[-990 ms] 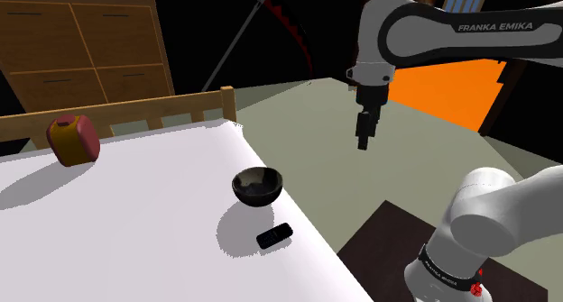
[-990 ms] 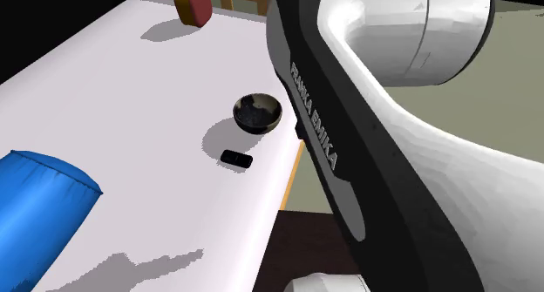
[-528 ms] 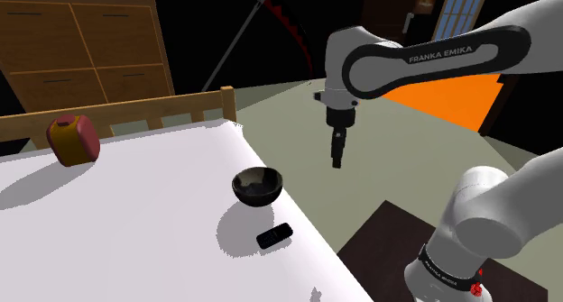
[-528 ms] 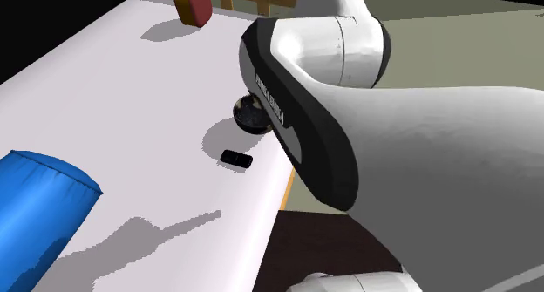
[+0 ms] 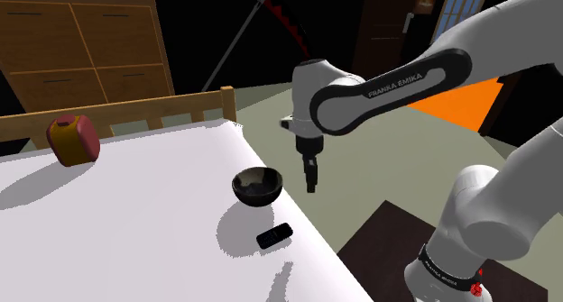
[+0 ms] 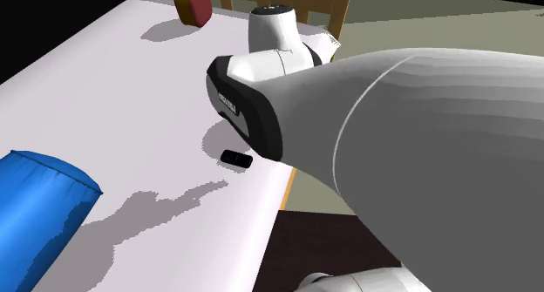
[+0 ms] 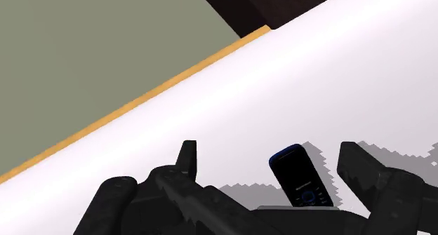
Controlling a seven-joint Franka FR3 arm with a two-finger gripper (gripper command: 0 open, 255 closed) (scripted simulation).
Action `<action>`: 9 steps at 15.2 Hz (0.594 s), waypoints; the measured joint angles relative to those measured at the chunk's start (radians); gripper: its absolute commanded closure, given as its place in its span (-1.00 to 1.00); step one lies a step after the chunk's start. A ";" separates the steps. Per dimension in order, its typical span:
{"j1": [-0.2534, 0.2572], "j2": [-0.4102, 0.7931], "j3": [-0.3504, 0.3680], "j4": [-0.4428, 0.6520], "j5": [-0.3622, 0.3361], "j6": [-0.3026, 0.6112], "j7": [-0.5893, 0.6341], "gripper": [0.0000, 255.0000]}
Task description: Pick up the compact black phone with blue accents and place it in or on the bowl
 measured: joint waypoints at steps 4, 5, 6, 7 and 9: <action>0.043 0.105 0.034 0.018 -0.003 0.099 -0.069 -1.00; 0.053 0.135 0.043 0.021 -0.005 0.128 -0.086 -1.00; 0.065 0.175 0.056 0.030 -0.009 0.161 -0.097 -1.00; 0.075 0.201 0.065 0.038 -0.013 0.182 -0.112 -1.00; 0.095 0.254 0.085 0.052 -0.022 0.227 -0.140 -1.00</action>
